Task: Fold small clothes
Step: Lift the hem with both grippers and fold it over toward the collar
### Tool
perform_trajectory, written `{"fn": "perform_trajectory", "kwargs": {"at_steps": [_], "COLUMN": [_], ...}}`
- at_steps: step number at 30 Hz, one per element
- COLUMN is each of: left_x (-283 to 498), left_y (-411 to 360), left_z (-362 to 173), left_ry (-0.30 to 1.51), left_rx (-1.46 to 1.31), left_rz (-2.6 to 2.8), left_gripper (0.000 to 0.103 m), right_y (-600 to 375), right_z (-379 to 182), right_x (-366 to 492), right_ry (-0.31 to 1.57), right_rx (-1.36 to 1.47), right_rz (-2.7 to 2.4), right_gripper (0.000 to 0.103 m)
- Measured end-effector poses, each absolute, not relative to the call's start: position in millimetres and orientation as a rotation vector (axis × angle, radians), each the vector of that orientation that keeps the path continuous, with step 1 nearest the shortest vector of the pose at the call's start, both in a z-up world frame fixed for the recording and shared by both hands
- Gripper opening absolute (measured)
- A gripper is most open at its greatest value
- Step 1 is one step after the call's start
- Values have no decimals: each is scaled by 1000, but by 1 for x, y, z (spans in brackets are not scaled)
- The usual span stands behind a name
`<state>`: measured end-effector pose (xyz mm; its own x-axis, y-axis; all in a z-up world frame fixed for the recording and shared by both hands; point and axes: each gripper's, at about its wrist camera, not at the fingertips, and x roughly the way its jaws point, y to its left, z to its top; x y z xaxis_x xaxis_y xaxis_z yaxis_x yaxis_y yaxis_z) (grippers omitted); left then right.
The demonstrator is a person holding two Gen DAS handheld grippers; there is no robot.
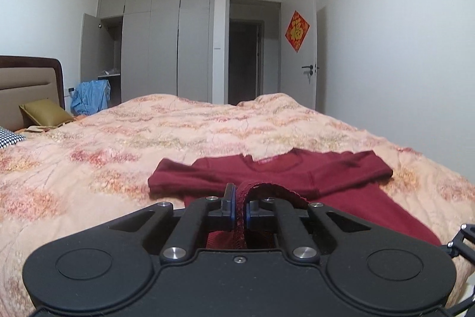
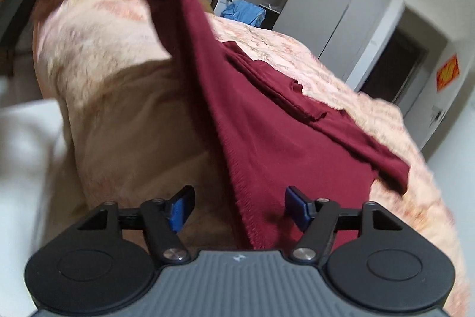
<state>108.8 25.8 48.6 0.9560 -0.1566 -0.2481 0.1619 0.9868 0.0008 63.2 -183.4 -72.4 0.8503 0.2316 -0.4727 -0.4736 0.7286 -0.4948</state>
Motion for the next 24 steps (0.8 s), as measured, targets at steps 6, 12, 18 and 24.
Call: {"fn": "perform_trajectory", "kwargs": {"at_steps": [6,12,18,24], "left_x": [104,87,68,31], "left_y": [27,35,36,37], "left_z": [54,43,27,8], "left_ry": [240,259,284,268], "left_rx": [43,74,134,155], "left_rz": [-163,-174,-191,-224], "left_gripper": [5,5,3,3], "right_y": [-179,-199,-207,-232], "right_z": [-97,-90,-85,-55], "right_x": [47,23,15,5], "right_ry": [246,114,126,131], "right_rx": [-921,-914,-884,-728], "right_rz": [144,48,114,152], "right_gripper": [74,34,8,7]}}
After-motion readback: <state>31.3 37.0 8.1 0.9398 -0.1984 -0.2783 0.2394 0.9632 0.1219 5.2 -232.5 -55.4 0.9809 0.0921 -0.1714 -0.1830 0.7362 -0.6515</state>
